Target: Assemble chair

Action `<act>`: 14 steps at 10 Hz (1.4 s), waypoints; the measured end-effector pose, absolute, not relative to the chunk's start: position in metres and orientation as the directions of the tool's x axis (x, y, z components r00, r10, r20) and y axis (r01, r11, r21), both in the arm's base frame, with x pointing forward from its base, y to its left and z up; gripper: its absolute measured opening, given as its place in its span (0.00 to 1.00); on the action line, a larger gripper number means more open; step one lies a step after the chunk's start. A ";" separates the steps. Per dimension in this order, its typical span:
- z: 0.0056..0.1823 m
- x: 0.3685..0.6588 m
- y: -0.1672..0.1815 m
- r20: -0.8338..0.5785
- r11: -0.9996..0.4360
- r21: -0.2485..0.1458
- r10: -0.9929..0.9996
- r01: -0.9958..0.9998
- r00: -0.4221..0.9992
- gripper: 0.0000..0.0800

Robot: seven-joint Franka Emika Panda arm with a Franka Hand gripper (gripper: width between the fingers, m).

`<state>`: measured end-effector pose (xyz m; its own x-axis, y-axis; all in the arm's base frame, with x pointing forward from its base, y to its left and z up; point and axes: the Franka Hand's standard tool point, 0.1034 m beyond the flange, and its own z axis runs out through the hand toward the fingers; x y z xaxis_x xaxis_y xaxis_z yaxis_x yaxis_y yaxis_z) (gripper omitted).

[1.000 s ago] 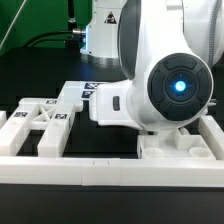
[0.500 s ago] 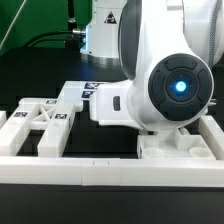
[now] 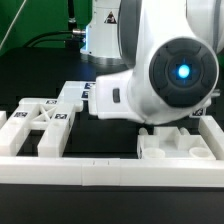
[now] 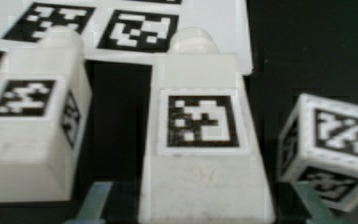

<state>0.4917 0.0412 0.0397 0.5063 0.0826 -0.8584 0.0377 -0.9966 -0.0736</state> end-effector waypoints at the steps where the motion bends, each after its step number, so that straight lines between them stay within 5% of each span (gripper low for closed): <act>1: 0.058 0.501 0.041 -0.860 -0.996 -0.082 0.091 0.040 0.503 0.36; 3: 0.086 0.519 0.037 -0.854 -0.994 -0.098 0.106 0.042 0.510 0.36; 6: 0.078 0.523 0.038 -0.828 -0.994 -0.096 0.105 0.045 0.551 0.36; 8: 0.075 0.543 0.038 -0.708 -0.995 -0.089 0.101 0.054 0.699 0.36; 11: 0.105 0.559 0.038 -0.581 -0.991 -0.098 0.129 0.088 0.804 0.36; 14: 0.103 0.573 0.036 -0.356 -0.993 -0.074 0.115 0.094 0.927 0.36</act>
Offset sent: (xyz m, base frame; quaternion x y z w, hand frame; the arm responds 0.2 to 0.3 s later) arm 0.0000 0.0000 0.0000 0.0000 0.0000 0.0000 1.0000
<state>0.5731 0.0356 0.1028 0.9275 0.1145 -0.3559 0.0941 -0.9928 -0.0743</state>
